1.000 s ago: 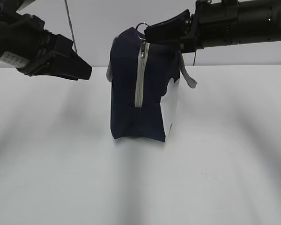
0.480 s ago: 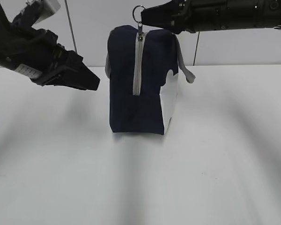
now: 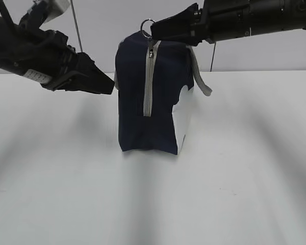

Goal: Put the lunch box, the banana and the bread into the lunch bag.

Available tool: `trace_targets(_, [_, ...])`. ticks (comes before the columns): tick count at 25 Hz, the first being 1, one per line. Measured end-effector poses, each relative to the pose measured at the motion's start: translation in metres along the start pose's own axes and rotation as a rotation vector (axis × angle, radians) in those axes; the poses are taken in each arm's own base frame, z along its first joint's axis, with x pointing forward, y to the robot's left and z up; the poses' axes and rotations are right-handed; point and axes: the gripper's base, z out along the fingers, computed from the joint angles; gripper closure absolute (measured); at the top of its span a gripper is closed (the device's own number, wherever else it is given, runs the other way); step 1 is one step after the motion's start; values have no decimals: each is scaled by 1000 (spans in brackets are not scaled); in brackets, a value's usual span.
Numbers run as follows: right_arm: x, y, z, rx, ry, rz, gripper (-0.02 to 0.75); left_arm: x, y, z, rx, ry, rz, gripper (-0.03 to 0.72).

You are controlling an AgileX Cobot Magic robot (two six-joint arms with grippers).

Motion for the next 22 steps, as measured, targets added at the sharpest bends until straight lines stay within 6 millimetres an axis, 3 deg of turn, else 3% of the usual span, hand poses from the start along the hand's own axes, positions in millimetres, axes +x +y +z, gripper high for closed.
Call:
trace_targets(4, [-10, 4, -7, 26, -5, -28, 754, 0, 3, 3, -13, -6, 4, 433])
trace_targets(22, [-16, -6, -9, 153, -39, 4, 754, -6, 1, 5, 25, -71, 68, 432])
